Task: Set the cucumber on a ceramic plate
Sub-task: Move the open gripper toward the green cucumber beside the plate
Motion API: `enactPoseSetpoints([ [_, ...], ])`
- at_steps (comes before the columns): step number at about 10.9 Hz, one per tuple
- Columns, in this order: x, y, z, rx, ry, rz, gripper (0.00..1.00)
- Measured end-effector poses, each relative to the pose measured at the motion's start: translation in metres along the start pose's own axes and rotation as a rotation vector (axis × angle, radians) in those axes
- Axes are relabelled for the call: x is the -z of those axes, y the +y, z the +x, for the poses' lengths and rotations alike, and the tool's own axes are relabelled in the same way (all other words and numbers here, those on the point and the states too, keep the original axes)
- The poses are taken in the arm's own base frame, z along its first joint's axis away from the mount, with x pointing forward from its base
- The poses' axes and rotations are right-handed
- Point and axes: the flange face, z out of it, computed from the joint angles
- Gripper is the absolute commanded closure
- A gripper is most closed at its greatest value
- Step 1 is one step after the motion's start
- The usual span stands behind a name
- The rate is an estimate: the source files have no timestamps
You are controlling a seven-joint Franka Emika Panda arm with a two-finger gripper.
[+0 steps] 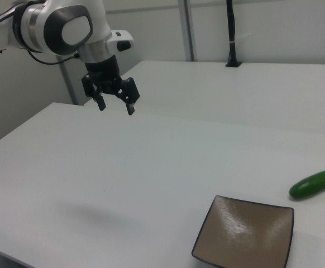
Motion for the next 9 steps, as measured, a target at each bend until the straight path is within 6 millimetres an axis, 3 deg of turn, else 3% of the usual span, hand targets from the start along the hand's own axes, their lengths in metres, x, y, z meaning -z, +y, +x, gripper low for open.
enactPoseSetpoints([
  [9, -0.0014, 0.0009, 0.0001, 0.008, -0.002, 0.000, 0.00],
])
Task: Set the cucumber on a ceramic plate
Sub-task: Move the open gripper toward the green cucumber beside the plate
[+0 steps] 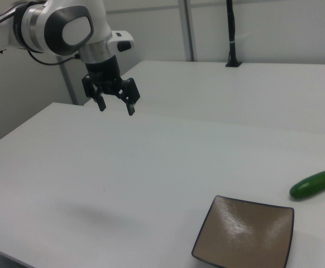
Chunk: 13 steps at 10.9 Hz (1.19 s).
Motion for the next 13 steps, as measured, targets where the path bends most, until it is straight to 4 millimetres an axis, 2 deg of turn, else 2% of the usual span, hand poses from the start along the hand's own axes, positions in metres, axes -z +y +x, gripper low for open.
enactPoseSetpoints([
  [4, -0.006, 0.002, 0.002, -0.032, -0.011, 0.001, 0.00],
  [7, -0.008, 0.016, 0.000, -0.172, -0.013, -0.005, 0.00],
  [10, -0.009, 0.053, 0.001, -0.262, 0.025, -0.042, 0.00],
  [12, -0.018, 0.092, 0.011, -0.306, 0.105, -0.093, 0.00],
  [13, -0.028, 0.115, 0.018, -0.340, 0.154, -0.119, 0.00],
])
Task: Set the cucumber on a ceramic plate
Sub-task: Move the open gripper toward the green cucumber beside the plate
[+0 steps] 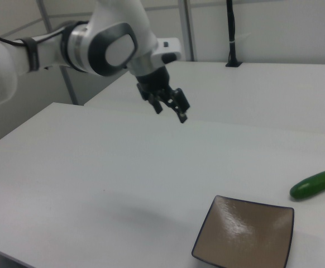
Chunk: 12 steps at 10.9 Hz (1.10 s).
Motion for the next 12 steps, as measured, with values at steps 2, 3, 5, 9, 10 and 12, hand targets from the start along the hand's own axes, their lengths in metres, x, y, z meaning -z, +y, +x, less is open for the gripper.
enactPoseSetpoints([
  [2, -0.010, 0.033, 0.017, -0.067, 0.096, -0.027, 0.00],
  [3, -0.011, 0.054, 0.025, -0.097, 0.135, -0.040, 0.00],
  [5, -0.022, 0.093, 0.041, -0.160, 0.216, -0.072, 0.00],
  [9, -0.085, 0.158, 0.082, -0.282, 0.397, -0.130, 0.00],
  [10, -0.101, 0.177, 0.090, -0.298, 0.430, -0.147, 0.00],
  [12, -0.134, 0.204, 0.098, -0.314, 0.492, -0.173, 0.00],
])
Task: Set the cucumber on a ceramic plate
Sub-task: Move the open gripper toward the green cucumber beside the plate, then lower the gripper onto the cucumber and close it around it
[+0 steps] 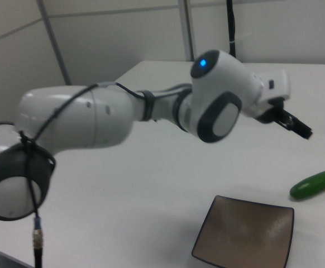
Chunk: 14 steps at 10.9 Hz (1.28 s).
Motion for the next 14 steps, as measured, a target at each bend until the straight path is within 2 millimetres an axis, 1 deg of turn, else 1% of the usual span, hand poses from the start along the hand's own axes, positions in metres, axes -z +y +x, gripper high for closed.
enactPoseSetpoints([
  [3, -0.061, 0.017, -0.021, -0.006, 0.060, -0.016, 0.00],
  [4, -0.079, 0.022, -0.031, -0.009, 0.090, -0.018, 0.00],
  [6, -0.107, 0.026, -0.052, -0.012, 0.098, -0.021, 0.00],
  [8, -0.123, 0.029, -0.065, -0.011, 0.100, -0.022, 0.00],
  [9, -0.134, 0.028, -0.076, -0.010, 0.096, -0.022, 0.00],
  [12, -0.157, 0.023, -0.099, -0.007, 0.066, -0.015, 0.00],
  [14, -0.163, 0.019, -0.106, -0.017, 0.083, -0.002, 0.00],
])
